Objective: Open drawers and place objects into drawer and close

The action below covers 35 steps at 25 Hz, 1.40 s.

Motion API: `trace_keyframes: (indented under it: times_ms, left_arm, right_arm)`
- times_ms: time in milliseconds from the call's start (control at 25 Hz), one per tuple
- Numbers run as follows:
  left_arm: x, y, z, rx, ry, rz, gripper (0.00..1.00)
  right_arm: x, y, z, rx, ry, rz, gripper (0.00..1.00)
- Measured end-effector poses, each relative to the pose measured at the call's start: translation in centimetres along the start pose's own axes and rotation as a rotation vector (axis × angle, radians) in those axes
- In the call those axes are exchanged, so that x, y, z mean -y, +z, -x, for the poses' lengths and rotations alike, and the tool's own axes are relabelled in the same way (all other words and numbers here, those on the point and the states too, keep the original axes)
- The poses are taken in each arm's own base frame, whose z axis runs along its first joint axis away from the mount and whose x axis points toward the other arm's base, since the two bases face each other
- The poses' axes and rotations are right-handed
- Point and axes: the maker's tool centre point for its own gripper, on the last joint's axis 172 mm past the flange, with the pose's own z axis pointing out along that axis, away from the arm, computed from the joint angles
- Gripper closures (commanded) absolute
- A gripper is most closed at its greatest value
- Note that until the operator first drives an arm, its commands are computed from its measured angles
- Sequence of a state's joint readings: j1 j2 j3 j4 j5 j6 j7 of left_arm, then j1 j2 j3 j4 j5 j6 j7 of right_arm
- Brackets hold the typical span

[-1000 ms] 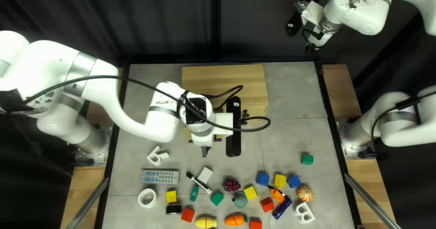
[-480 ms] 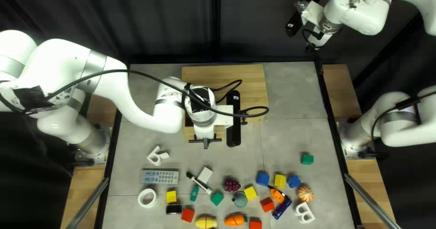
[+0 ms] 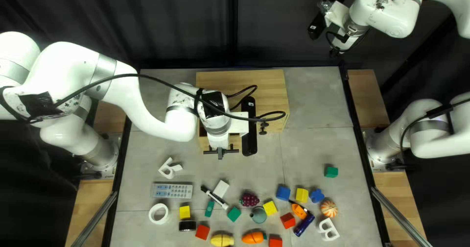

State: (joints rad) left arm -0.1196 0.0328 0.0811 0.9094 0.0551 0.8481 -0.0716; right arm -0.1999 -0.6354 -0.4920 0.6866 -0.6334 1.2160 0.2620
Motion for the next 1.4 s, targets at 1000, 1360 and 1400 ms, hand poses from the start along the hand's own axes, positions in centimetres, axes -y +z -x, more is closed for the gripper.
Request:
trace_keyframes:
  times_ms: [1000, 1360, 1400]
  left_arm:
    - [-1.8, -0.1, -0.4, 0.012, -0.047, 0.127, 0.0]
    - [-2.9, -0.6, -0.4, 0.0, -0.062, 0.138, 0.0]
    - [-3.0, -0.7, -0.4, 0.0, -0.061, 0.138, 0.0]
  right_arm:
    - [0.0, 0.0, 0.0, 0.0, 0.0, 0.0, 0.0]
    - [0.0, 0.0, 0.0, 0.0, 0.0, 0.0, 0.0]
    - [0.0, 0.0, 0.0, 0.0, 0.0, 0.0, 0.0]
